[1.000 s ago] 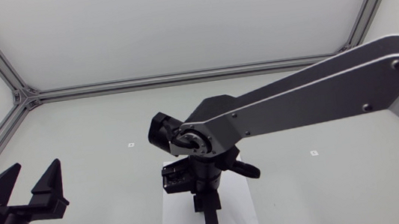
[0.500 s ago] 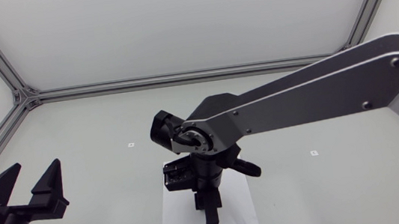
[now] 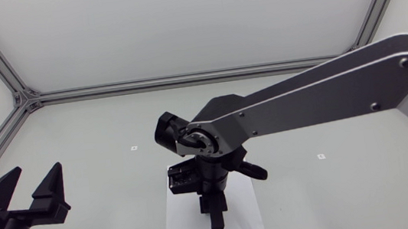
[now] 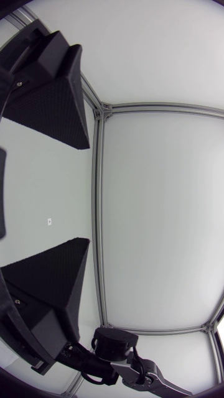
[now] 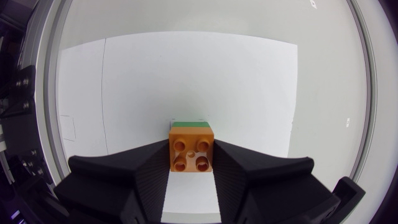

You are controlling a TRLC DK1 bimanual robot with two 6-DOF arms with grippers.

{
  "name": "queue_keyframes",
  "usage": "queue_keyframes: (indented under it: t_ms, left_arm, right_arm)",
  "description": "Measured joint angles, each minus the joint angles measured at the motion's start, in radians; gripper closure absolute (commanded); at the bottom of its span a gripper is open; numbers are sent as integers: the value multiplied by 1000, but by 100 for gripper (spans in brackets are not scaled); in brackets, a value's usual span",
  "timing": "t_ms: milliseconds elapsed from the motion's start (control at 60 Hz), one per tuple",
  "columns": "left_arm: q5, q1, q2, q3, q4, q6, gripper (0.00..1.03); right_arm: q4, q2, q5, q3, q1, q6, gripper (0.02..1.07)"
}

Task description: Pick up the orange 2x2 brick with the right arm and stack it on top of the green 2x2 brick in the center

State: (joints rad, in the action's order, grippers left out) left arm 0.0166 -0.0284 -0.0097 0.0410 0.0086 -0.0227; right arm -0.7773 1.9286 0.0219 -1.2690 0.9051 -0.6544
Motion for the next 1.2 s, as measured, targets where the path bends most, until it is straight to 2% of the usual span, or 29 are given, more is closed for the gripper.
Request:
queue_keyframes:
  t_ms: [717,750,783,817,850,883,1200]
  left_arm:
    - [0,0,0,0,0,0,4]
    - [0,0,0,0,0,0,4]
    - [0,0,0,0,0,0,4]
    - [0,0,0,0,0,0,4]
    - [0,0,0,0,0,0,4]
    - [0,0,0,0,0,0,4]
    - [0,0,0,0,0,0,4]
  right_arm:
    - [0,0,0,0,12,0,78]
    - [0,0,0,0,12,0,73]
    - [0,0,0,0,12,0,58]
    - [0,0,-1,0,12,0,36]
    - [1,0,-2,0,12,0,18]
    - [1,0,-5,1,12,0,6]
    - [3,0,-11,1,10,0,6]
